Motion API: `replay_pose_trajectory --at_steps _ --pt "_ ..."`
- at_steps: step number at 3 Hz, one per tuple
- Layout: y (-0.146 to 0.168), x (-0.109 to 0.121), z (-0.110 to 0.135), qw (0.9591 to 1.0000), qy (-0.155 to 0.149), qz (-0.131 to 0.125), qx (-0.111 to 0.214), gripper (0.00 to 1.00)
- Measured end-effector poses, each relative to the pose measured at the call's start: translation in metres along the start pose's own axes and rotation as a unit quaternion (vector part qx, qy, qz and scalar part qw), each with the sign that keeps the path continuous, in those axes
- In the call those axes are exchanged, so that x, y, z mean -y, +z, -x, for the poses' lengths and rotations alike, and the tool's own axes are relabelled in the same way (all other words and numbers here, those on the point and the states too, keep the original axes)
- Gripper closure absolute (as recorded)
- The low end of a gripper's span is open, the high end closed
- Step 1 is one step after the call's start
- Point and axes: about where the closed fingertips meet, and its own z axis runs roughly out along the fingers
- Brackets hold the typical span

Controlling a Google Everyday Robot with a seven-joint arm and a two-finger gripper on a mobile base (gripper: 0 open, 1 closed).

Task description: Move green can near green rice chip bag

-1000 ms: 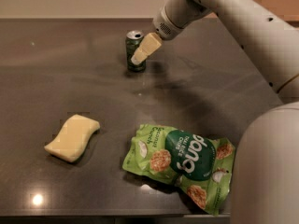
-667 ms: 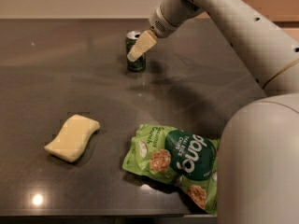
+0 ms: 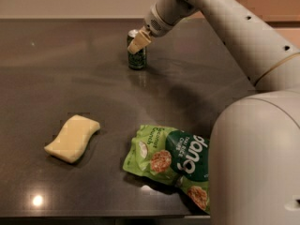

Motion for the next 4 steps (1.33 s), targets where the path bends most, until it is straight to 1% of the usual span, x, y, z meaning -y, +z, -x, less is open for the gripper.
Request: replay_pose_trajectory --at_steps 1,2,3,4 --pt "-0.007 -0.007 0.001 1.0 0.001 0.01 0.002 0.65" --pt "-0.027 -0.019 0.002 0.9997 -0.011 0.023 0.002 0.88" --pt "-0.06 -0.036 -0.009 0.9991 -0.018 0.037 0.003 1.0" --pt "-0.096 -0.051 -0.031 0.9992 -0.01 0.037 0.005 1.0"
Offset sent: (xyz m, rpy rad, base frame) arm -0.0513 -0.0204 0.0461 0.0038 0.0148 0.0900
